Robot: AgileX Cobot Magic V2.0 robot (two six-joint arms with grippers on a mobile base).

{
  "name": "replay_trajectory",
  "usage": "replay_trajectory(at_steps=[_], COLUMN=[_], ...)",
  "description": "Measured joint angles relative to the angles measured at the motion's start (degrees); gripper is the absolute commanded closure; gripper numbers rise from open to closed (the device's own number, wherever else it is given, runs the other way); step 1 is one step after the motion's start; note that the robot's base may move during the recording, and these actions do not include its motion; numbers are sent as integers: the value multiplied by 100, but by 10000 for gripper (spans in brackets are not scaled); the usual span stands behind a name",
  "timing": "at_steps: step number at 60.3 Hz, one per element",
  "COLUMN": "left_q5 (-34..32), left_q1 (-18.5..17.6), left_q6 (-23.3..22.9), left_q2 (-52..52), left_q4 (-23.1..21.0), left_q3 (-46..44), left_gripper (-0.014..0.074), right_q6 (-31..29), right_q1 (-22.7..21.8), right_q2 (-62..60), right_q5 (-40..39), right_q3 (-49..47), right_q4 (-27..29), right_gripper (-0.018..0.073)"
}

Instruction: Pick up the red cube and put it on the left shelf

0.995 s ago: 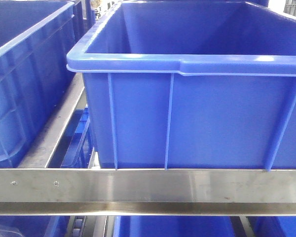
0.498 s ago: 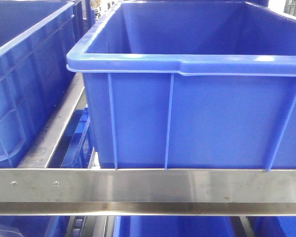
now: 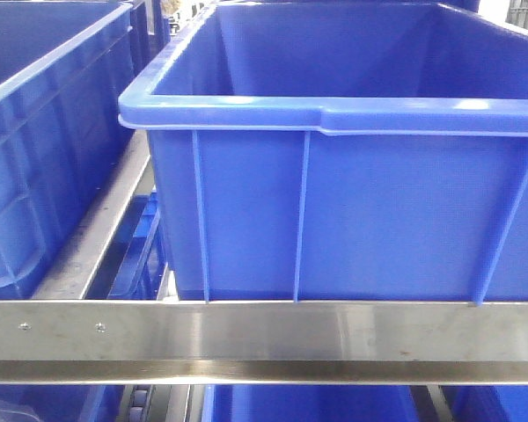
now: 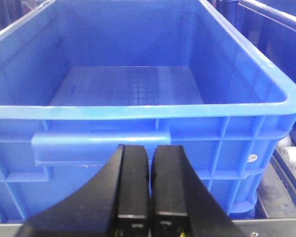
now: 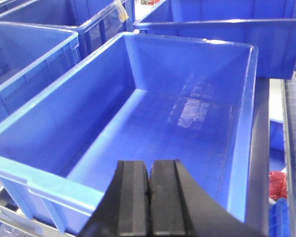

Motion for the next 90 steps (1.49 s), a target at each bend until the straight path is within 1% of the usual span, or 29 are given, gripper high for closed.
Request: replay_trajectory(at_steps=[6, 20, 30, 38, 44, 49, 61, 90], left_q5=[0, 0, 0, 0, 0, -11, -11, -11], left_q1=[0, 0, 0, 0, 0, 0, 0, 0], left_q6=[0, 0, 0, 0, 0, 0, 0, 0], left_q2=[0, 0, 0, 0, 0, 0, 0, 0], left_q4=[0, 0, 0, 0, 0, 0, 0, 0], left_q3=[0, 0, 0, 0, 0, 0, 0, 0], left_gripper=[495, 495, 495, 495, 495, 495, 495, 495], right_q6=[0, 0, 0, 0, 0, -2, -212, -246], right_q1=[-222, -1112, -1647, -1993, -2071, -2071, -2071, -2071], right_q2=[-67, -450, -956, -1518, -1956, -2069, -2079, -2079], right_q5=[-309, -1342, -2219, -2563, -2519, -2374, -2318, -2374], right_q3=[380, 1659, 2631, 3206, 3403, 3420, 3420, 3420], right_q4=[23, 231, 425, 564, 586, 586, 594, 594], right_gripper=[517, 517, 517, 517, 517, 517, 517, 517])
